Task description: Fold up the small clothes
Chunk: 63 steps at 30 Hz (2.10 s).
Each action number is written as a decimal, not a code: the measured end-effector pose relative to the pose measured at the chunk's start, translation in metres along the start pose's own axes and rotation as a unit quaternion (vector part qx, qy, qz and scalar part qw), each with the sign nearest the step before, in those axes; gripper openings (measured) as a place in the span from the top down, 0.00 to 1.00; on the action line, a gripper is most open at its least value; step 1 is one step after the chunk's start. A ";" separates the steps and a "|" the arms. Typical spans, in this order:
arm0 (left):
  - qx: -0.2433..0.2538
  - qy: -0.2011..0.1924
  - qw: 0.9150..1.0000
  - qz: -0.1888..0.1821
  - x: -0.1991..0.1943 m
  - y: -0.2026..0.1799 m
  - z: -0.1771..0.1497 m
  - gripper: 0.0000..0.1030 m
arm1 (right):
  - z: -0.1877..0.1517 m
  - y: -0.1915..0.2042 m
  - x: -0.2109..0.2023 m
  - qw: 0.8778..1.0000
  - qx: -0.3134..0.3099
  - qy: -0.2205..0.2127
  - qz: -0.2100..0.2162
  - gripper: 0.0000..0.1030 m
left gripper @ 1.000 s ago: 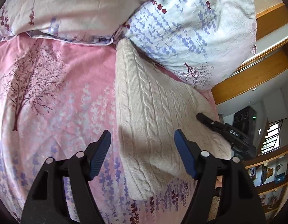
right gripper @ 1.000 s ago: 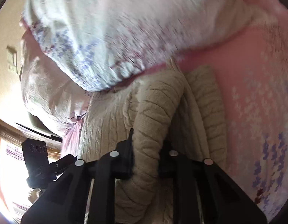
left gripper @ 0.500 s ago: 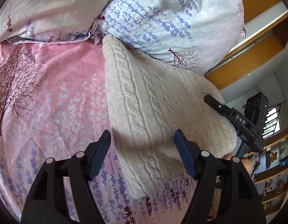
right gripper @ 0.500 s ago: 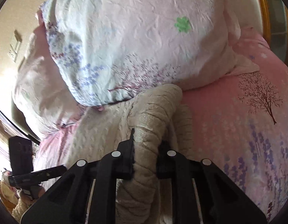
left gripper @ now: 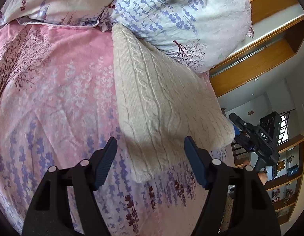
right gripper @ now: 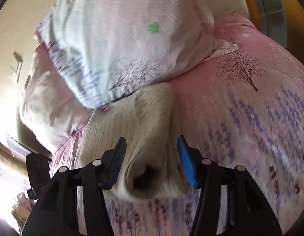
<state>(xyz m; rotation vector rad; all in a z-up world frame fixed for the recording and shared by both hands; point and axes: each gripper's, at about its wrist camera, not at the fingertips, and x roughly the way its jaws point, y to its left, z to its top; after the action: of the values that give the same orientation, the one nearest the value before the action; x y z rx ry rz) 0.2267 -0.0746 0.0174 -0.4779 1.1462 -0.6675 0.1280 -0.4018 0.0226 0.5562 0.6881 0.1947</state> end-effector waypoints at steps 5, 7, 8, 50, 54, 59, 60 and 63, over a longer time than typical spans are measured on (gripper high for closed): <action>-0.001 0.010 1.000 -0.005 0.006 -0.002 -0.014 0.46 | -0.023 0.016 -0.002 0.999 -0.045 0.014 -0.014 0.55; 0.000 0.013 1.000 0.007 0.010 0.000 -0.016 0.61 | -0.029 0.017 0.010 0.998 -0.051 0.027 -0.013 0.87; -0.003 0.015 1.000 0.010 0.013 0.001 -0.018 0.65 | -0.031 0.017 0.015 0.998 -0.050 0.033 -0.010 0.87; 0.093 -0.022 0.988 0.119 -0.024 -0.015 -0.026 0.50 | -0.037 -0.027 -0.024 0.997 0.013 -0.018 -0.075 0.44; 0.029 -0.041 0.996 0.071 -0.046 0.004 -0.001 0.45 | -0.012 -0.033 -0.019 0.998 0.057 -0.016 -0.017 0.25; 0.004 -0.040 0.998 0.052 -0.041 0.006 0.027 0.36 | 0.016 -0.032 0.009 0.997 0.078 0.012 0.004 0.23; -0.002 -0.037 0.998 0.051 -0.036 0.004 0.031 0.35 | 0.020 -0.033 0.017 0.996 0.082 0.019 0.002 0.23; -0.018 -0.026 0.998 0.051 -0.021 0.004 0.041 0.33 | 0.028 -0.036 0.039 0.994 0.100 0.045 0.002 0.23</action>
<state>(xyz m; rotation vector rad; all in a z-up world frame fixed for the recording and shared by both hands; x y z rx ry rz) 0.2603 -0.0569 0.0431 -0.4613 1.1262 -0.5447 0.1759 -0.4305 -0.0006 0.7435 0.7987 0.1569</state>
